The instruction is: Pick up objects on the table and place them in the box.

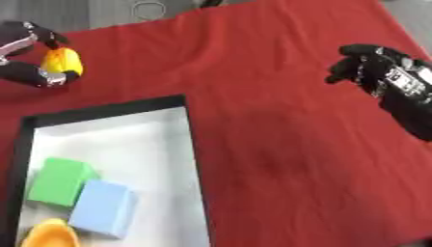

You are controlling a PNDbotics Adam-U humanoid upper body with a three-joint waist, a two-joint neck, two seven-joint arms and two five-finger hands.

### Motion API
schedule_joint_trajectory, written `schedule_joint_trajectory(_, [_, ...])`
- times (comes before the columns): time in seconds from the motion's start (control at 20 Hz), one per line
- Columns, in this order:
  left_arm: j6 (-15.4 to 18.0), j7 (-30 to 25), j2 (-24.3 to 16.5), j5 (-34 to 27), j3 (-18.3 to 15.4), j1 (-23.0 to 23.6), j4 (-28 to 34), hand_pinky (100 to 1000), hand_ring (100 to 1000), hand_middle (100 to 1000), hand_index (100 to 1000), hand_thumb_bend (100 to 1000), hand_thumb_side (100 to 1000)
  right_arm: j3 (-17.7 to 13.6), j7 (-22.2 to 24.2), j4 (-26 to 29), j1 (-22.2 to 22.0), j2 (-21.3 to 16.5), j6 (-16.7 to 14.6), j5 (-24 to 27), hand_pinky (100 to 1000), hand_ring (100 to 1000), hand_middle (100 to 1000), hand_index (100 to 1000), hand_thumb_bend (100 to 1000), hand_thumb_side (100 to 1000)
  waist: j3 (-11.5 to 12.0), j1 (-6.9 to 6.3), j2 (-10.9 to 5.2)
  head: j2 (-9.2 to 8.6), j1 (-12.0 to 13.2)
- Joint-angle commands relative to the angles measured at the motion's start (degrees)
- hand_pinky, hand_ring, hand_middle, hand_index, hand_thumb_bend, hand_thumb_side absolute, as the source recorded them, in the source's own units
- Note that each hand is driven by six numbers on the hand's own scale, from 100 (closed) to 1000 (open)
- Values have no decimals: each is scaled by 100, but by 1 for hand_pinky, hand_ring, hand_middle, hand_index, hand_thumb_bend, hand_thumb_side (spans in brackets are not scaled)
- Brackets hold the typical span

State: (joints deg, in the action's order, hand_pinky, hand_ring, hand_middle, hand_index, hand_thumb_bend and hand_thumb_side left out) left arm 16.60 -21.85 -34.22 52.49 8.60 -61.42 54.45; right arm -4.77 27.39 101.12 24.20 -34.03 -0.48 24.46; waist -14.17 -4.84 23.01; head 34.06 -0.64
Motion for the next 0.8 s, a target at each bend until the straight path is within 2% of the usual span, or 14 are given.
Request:
schedule_joint_trajectory(0.05, [48,-22,-100,43,-60,-102,35,819,720,576,870,402,504,-69,1,25,57,-98,15,-22,996,751,697,860,100,683,-9,-54,-25,-44,8])
schedule_joint_trajectory(0.1, [56,-34,-99,45,-55,-102,41,819,720,576,870,402,504,-69,2,18,54,-95,15,-30,996,751,697,860,100,683,-9,-53,-25,-43,10])
schedule_joint_trajectory(0.15, [63,-49,-98,49,-48,-100,43,801,701,560,854,391,303,-71,0,10,51,-90,17,-40,997,751,696,860,100,684,-12,-53,-26,-44,12])
schedule_joint_trajectory(0.25, [60,-65,-96,57,-45,-96,41,776,671,535,821,378,100,-76,-4,1,45,-82,17,-50,997,751,696,860,100,685,-18,-52,-28,-44,14])
schedule_joint_trajectory(0.3, [52,-63,-95,56,-46,-93,41,774,668,532,817,374,100,-78,-6,-2,43,-79,17,-51,997,751,696,860,100,685,-19,-51,-30,-39,13])
schedule_joint_trajectory(0.4, [36,-24,-95,31,-50,-89,53,748,622,494,751,354,100,-81,-5,-4,41,-76,19,-47,997,750,696,860,100,685,-20,-54,-34,-26,7])
schedule_joint_trajectory(0.45, [25,17,-96,8,-54,-87,65,736,606,480,711,314,100,-81,-2,-6,41,-75,22,-45,997,750,696,860,100,686,-21,-54,-36,-25,4])
schedule_joint_trajectory(0.5, [3,75,-97,-18,-60,-84,79,736,606,480,711,314,100,-80,2,-7,41,-75,23,-43,997,750,696,860,100,686,-22,-54,-37,-25,2])
schedule_joint_trajectory(0.55, [-20,138,-98,-46,-59,-81,95,723,589,455,655,261,100,-79,5,-6,40,-76,23,-42,997,750,696,860,100,684,-24,-52,-39,-25,2])
schedule_joint_trajectory(0.6, [-46,198,-97,-83,-49,-75,112,722,587,454,653,254,100,-80,7,-6,37,-78,19,-42,997,750,696,860,100,683,-25,-50,-42,-23,-1])
schedule_joint_trajectory(0.65, [-62,231,-94,-133,-35,-71,131,720,582,454,641,200,100,-83,6,-7,32,-79,15,-41,997,750,696,860,100,683,-22,-46,-47,-14,-4])
schedule_joint_trajectory(0.8, [-51,213,-120,-342,12,-83,287,720,577,450,634,134,103,-91,2,-19,-7,-89,4,-44,997,750,696,860,100,683,8,-31,-78,34,-24])
